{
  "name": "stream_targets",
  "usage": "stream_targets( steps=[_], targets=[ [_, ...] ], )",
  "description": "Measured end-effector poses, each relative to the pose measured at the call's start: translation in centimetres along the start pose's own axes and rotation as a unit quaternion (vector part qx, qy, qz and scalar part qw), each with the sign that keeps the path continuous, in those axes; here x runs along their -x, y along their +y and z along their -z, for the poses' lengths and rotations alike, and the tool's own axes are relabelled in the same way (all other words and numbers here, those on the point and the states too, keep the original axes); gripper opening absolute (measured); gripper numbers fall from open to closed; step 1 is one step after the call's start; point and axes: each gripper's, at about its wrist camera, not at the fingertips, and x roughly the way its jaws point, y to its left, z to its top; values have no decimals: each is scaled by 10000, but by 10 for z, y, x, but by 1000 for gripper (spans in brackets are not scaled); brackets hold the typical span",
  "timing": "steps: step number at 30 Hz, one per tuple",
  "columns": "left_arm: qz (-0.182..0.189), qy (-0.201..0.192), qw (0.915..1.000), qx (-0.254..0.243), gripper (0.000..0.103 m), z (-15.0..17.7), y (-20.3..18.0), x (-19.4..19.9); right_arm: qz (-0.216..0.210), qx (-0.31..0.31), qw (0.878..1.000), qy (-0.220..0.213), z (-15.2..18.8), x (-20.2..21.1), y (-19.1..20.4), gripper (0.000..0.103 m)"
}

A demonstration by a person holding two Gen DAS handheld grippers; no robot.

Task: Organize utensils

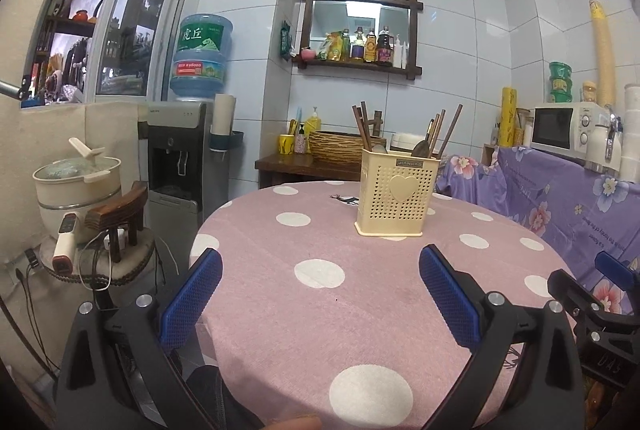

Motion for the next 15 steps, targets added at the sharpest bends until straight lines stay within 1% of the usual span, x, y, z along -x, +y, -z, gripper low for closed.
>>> stream_targets(
  steps=[3,8,15],
  targets=[
    [-5,27,10000,46,98,3,4,3,-19,10,10000,-79,-1,4,2,98],
    [2,31,9999,129,98,5,6,3,-69,4,9999,-81,-3,4,4,98],
    [41,-33,10000,56,98,6,3,5,-58,1,9999,-115,-4,3,4,98]
  ],
)
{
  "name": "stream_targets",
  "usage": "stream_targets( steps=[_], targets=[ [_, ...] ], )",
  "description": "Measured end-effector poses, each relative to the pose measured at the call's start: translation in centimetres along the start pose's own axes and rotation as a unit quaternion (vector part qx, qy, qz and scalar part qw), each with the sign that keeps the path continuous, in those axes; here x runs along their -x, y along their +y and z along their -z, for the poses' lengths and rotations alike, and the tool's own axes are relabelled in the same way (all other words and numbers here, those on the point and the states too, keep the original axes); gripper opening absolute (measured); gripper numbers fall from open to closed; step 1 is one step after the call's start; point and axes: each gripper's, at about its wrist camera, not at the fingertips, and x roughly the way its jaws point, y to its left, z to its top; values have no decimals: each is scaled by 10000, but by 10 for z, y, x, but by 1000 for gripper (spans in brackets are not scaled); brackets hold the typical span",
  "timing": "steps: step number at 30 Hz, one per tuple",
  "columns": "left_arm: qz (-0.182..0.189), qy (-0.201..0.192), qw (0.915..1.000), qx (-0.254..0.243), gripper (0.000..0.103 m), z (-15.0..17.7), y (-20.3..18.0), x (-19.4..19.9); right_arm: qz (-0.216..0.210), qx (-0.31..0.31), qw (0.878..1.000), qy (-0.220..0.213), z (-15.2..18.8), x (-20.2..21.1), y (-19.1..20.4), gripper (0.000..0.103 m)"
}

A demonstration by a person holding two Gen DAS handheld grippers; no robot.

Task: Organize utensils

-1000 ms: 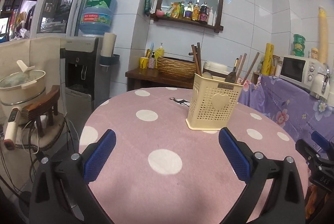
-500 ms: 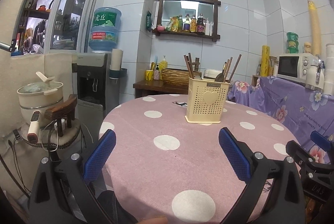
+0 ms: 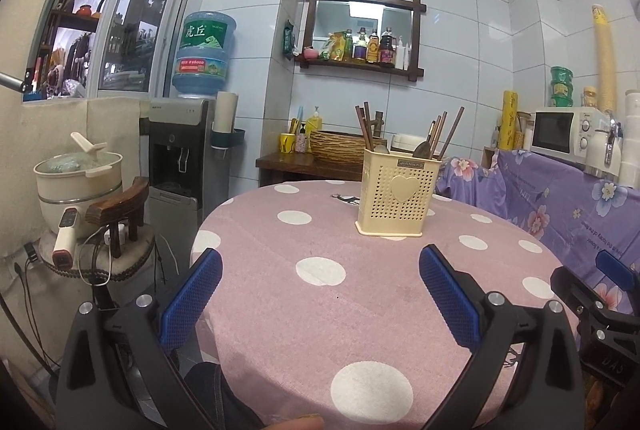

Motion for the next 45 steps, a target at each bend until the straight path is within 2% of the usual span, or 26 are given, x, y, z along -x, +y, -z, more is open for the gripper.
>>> stream_targets(
  steps=[45],
  targets=[
    [76,74,9999,-39,98,1,-1,2,40,45,9999,98,1,-3,1,98]
  ],
)
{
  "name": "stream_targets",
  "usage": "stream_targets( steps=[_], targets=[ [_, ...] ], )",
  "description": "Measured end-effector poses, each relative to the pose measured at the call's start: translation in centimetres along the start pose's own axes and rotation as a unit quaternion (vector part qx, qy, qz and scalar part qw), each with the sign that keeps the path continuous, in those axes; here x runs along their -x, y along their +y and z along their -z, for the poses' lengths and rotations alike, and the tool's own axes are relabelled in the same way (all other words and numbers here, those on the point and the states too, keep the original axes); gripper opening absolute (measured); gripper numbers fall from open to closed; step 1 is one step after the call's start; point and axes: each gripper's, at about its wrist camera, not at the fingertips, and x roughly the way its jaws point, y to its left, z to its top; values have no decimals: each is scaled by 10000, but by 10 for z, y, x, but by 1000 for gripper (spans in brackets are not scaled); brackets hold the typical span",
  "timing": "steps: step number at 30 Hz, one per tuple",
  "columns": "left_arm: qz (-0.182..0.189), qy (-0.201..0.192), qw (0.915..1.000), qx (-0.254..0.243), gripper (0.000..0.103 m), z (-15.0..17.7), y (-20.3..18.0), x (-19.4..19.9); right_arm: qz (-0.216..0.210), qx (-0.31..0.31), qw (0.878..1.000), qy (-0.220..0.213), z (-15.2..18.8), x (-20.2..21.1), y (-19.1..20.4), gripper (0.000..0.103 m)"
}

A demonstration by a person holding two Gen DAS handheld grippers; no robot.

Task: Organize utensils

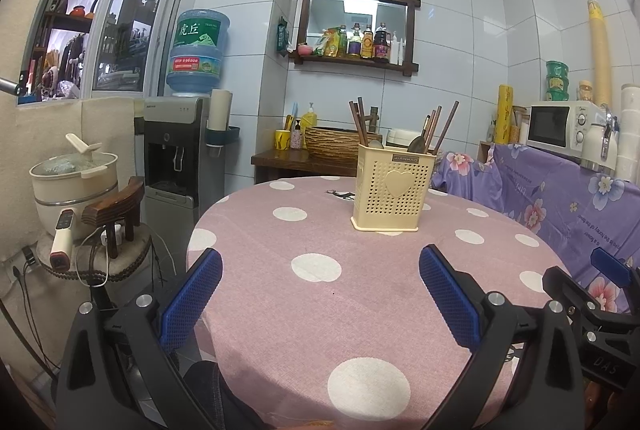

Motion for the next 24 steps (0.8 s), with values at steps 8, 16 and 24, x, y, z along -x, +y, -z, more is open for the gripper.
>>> stream_targets(
  steps=[8,16,24],
  targets=[
    [6,24,10000,4,98,-1,2,-1,24,1,10000,47,1,-2,0,98],
    [-10,15,10000,-1,98,0,3,0,54,-46,10000,69,3,-3,-2,98],
    [-29,50,10000,29,98,-1,4,0,42,-43,9999,89,2,-3,-2,98]
  ],
)
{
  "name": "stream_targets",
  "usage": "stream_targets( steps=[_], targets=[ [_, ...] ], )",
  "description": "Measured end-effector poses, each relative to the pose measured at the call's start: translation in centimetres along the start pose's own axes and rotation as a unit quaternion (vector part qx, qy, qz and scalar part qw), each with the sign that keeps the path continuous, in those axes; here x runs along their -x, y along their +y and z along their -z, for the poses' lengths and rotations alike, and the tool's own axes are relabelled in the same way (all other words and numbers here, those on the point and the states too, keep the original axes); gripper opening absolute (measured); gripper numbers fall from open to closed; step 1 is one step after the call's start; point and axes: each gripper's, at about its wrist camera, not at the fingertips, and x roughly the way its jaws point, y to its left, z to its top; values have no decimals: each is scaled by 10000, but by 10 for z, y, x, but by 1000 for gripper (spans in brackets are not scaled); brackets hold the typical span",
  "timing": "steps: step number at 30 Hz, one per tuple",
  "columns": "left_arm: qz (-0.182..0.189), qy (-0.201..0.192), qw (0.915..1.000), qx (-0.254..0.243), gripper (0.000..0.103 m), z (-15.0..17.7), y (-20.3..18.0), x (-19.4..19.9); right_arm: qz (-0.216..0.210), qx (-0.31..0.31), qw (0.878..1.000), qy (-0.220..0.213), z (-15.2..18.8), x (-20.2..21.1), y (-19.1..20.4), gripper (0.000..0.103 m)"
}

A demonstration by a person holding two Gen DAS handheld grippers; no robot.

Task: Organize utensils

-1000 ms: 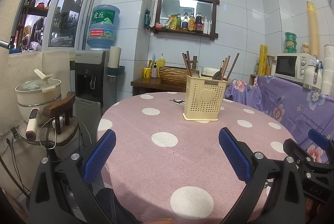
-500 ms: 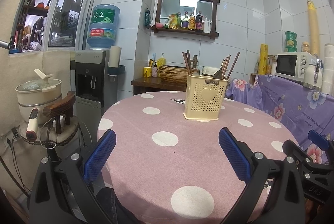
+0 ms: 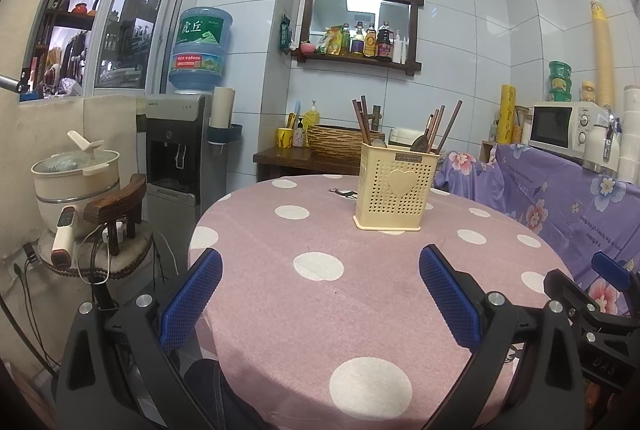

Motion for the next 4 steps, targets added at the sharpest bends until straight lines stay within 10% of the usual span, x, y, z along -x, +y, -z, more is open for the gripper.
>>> stream_targets(
  steps=[4],
  targets=[
    [-4,-5,10000,-6,98,0,0,0,-3,-6,10000,4,-1,0,0,98]
  ],
)
